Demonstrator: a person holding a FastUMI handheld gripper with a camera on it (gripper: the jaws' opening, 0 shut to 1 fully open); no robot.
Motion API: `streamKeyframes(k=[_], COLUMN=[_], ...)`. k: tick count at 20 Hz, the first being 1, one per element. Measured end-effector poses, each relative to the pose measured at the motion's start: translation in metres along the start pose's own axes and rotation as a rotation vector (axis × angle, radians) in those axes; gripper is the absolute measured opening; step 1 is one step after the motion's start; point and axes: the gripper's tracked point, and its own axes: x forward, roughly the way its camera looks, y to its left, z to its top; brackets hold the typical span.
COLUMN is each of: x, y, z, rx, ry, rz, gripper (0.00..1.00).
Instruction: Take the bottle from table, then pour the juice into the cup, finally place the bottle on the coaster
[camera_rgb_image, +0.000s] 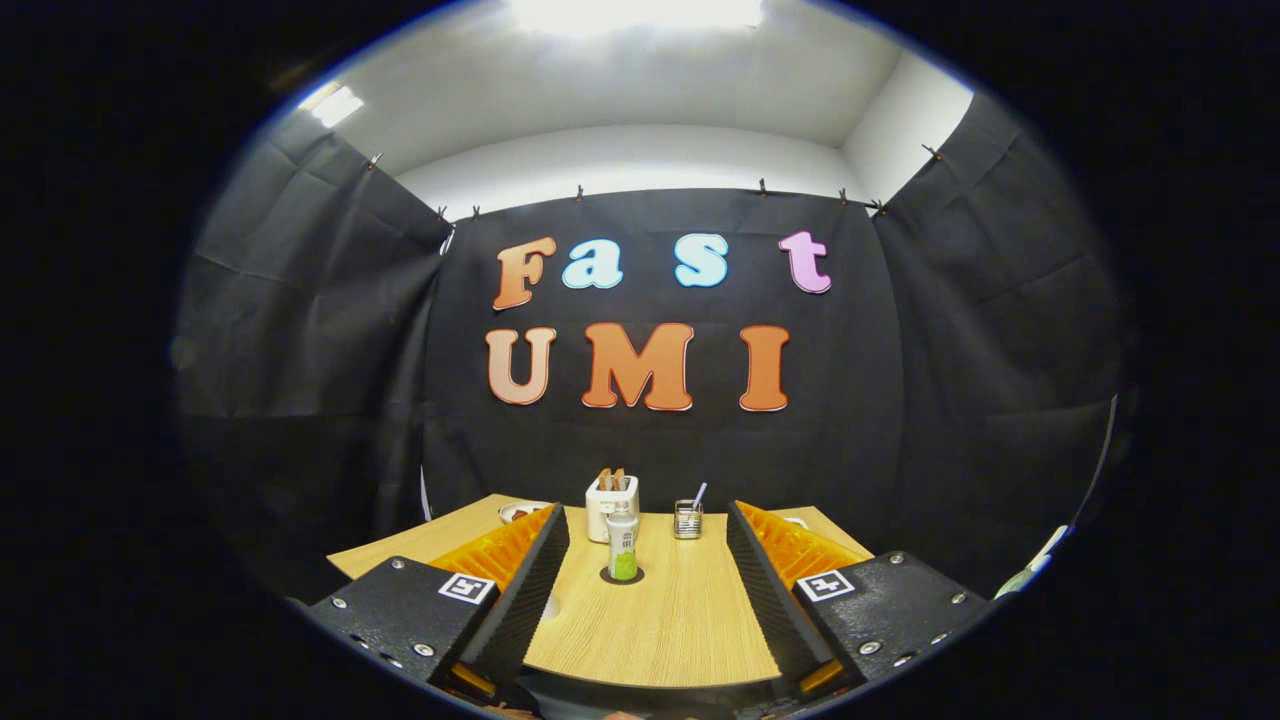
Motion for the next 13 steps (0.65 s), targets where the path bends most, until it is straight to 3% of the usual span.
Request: streamKeyframes(k=[13], x=[-0.0040], y=[-0.0009], z=[-0.0020], rx=[-0.042], ry=[-0.047], rz=[-0.011], gripper=[0.94])
